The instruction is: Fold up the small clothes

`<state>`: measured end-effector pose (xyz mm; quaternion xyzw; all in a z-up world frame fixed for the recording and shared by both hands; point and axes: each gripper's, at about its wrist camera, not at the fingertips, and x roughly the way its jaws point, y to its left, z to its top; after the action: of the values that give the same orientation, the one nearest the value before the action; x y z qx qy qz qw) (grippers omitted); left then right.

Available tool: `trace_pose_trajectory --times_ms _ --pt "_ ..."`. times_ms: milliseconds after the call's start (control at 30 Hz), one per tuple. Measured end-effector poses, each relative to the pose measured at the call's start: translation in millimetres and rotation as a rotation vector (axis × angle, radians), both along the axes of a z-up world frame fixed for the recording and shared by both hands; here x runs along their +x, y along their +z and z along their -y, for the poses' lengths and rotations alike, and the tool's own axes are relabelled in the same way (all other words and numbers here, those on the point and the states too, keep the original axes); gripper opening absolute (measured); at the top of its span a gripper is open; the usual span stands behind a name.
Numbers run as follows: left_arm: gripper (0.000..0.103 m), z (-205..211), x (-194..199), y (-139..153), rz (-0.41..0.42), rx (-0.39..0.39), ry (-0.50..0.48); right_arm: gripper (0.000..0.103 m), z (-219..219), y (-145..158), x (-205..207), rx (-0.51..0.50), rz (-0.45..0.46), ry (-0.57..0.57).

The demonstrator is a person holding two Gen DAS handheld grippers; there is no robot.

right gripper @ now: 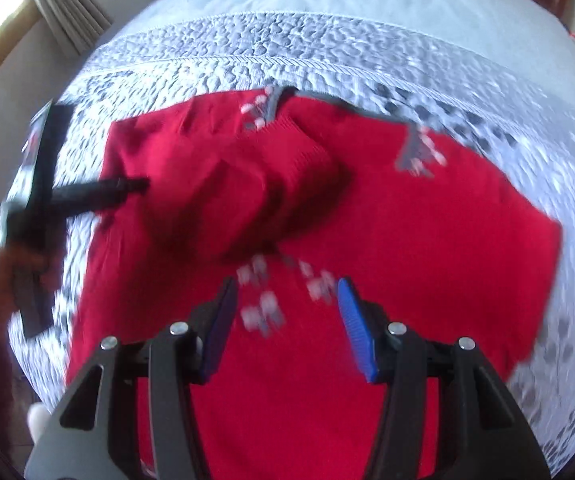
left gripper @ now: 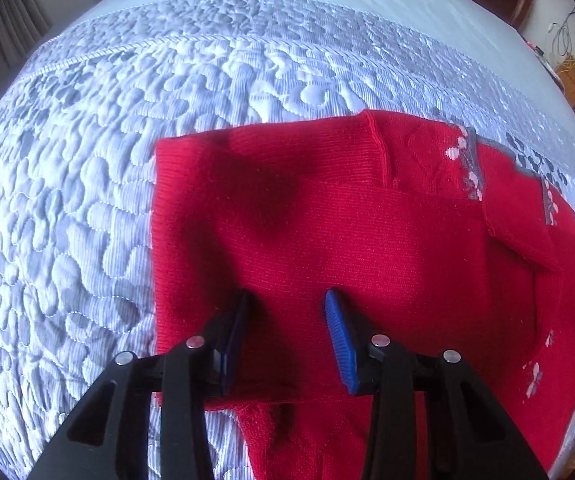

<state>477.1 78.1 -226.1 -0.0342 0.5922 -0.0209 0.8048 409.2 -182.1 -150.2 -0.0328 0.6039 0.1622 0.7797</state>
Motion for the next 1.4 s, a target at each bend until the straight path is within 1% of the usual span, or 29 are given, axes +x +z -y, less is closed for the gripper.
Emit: trace_pose_trajectory --times_ms 100,200,233,267,300,333,400,500,533,567,600,633,667,700,767,833,867,900,1000,1100,1167,1267,1300,1333,1367,1400 --pt "0.04 -1 2 -2 0.006 -0.012 -0.002 0.053 -26 -5 29 -0.068 -0.003 0.022" --pt "0.041 -1 0 -4 0.011 0.011 -0.006 0.053 -43 -24 48 -0.107 -0.035 0.046" --pt "0.041 -1 0 -5 0.008 0.014 -0.003 0.051 -47 -31 51 -0.13 -0.039 0.053" --pt "0.041 0 0 -4 0.004 0.013 0.001 0.042 -49 -38 53 -0.161 -0.04 0.059" --pt "0.041 0 1 -4 0.0 0.01 0.007 0.022 -50 -47 55 -0.196 -0.036 0.065" --pt "0.041 2 1 -5 -0.001 0.011 0.01 0.016 -49 -51 56 -0.212 -0.032 0.064" --pt "0.041 4 2 -6 0.002 0.019 0.007 0.012 -38 -51 54 -0.172 -0.018 0.047" --pt "0.041 5 3 -6 0.004 0.016 0.008 0.012 -6 -37 40 -0.058 0.008 -0.014" --pt "0.041 5 3 -6 0.006 0.014 0.01 0.012 10 -32 31 0.001 0.005 -0.048" --pt "0.041 5 2 -6 0.009 0.014 0.012 0.015 21 -31 24 0.049 -0.006 -0.076" --pt "0.041 6 1 -6 0.013 0.017 0.012 0.02 36 -32 15 0.104 -0.027 -0.116" --pt "0.041 6 0 -6 0.016 0.021 0.013 0.025 51 -34 3 0.129 -0.046 -0.161" --pt "0.041 7 -2 -6 0.02 0.025 0.014 0.033 65 -38 -10 0.123 -0.052 -0.201" --pt "0.041 8 -3 -6 0.024 0.03 0.015 0.033 79 -42 -22 0.104 -0.055 -0.229" --pt "0.041 10 -4 -7 0.031 0.038 0.016 0.032 96 -49 -38 0.11 -0.066 -0.247" --pt "0.041 12 -5 -7 0.032 0.044 0.016 0.033 119 -50 -53 0.178 -0.067 -0.27" --pt "0.041 13 -5 -7 0.034 0.048 0.016 0.038 129 -48 -56 0.214 -0.068 -0.281" --pt "0.041 14 -5 -7 0.035 0.05 0.017 0.042 137 -45 -56 0.235 -0.064 -0.293" --pt "0.041 17 -7 -6 0.043 0.059 0.019 0.044 148 -34 -46 0.262 -0.04 -0.306" --pt "0.041 16 -8 -4 0.053 0.052 0.023 0.044 147 -37 -24 0.312 -0.069 -0.297" --pt "0.041 12 -10 0 0.059 0.019 0.04 0.044 139 -44 -7 0.302 -0.078 -0.312" --pt "0.042 -2 -17 13 0.078 -0.067 0.091 0.043 132 -58 11 0.278 -0.117 -0.315" --pt "0.042 -8 -21 20 0.091 -0.088 0.114 0.035 129 -62 16 0.284 -0.122 -0.314" --pt "0.045 -11 -24 24 0.105 -0.093 0.129 0.03 126 -63 18 0.29 -0.12 -0.302" --pt "0.048 -16 -28 29 0.124 -0.097 0.139 0.017 121 -63 20 0.288 -0.122 -0.279" --pt "0.048 -20 -31 34 0.148 -0.095 0.148 0.005 117 -64 21 0.287 -0.124 -0.265"
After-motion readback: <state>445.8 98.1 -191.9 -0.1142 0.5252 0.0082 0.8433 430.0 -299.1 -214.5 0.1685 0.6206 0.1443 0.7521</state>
